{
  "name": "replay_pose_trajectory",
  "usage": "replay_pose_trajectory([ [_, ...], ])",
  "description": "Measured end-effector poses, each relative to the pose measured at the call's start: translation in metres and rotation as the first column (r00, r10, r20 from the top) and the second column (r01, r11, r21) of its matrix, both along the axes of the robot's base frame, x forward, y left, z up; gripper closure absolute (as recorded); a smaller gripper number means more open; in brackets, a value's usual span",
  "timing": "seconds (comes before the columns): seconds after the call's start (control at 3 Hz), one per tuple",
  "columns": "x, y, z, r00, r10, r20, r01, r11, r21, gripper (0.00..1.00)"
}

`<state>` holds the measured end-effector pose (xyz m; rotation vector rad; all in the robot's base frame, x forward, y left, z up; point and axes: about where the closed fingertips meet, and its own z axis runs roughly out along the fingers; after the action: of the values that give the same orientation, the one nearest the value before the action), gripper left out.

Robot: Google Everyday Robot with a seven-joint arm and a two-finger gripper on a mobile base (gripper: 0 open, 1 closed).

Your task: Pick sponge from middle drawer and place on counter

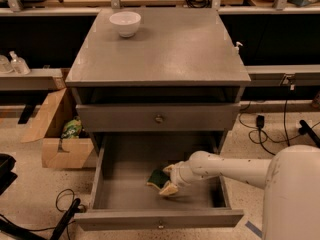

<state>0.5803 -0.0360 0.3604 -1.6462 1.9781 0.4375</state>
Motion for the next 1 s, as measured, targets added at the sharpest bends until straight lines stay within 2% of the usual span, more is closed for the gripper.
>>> replay_pose_trajectory([
  [0.67,-0.006,0.021,-0.014,0.9998,0.006,-0.017,-0.006,1.000,0.002,0.82],
  [1.0,-0.003,0.036,0.000,0.9991,-0.026,-0.034,0.027,0.999,0.045,1.00],
])
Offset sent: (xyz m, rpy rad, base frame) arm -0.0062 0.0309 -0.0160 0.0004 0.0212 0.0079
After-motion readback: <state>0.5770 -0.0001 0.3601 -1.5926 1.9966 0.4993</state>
